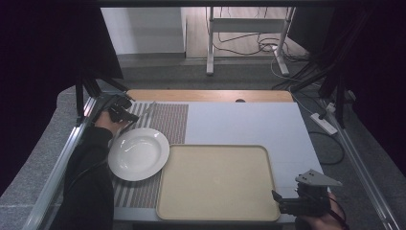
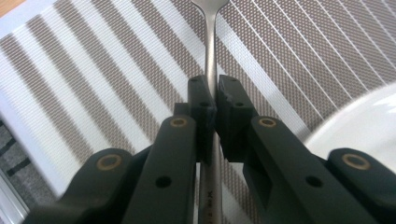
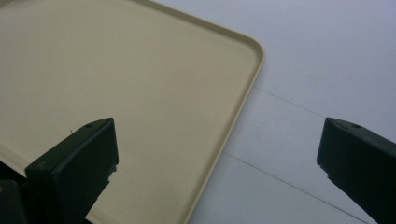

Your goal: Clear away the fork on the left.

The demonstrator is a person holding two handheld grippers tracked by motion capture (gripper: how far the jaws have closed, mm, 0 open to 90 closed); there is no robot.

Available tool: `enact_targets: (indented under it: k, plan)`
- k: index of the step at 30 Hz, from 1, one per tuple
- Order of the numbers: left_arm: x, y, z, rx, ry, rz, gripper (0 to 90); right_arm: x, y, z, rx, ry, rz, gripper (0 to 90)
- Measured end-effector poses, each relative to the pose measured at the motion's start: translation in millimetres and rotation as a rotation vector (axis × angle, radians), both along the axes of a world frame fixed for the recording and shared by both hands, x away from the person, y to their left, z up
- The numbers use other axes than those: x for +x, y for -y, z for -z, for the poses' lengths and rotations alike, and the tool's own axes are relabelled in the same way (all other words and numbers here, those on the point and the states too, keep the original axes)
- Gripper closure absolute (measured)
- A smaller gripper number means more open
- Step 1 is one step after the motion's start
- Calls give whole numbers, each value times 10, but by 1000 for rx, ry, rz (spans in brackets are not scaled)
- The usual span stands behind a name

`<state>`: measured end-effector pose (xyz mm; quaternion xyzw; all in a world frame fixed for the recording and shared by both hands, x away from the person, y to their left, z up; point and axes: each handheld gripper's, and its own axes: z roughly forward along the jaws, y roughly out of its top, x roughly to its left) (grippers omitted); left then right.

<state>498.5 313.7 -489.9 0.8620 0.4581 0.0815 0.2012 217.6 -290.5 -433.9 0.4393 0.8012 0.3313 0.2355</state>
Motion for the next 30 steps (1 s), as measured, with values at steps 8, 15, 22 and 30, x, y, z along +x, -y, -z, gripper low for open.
enact_targets:
  k: [8, 15, 22, 30]
  plan:
    - [-236, 31, -237, -4, 21, 21, 843, 0, -2, 0, -1, 0, -1, 0]
    - [-524, 122, -320, -42, 2, 31, 843, 1, -1, 1, 0, -1, 0, 0]
    - [-745, 202, -320, -63, -10, 43, 843, 2, -5, -1, -1, 1, -3, 0]
    - [-982, 375, -345, -80, -9, 74, 842, -3, -2, -2, 0, 4, -5, 0]
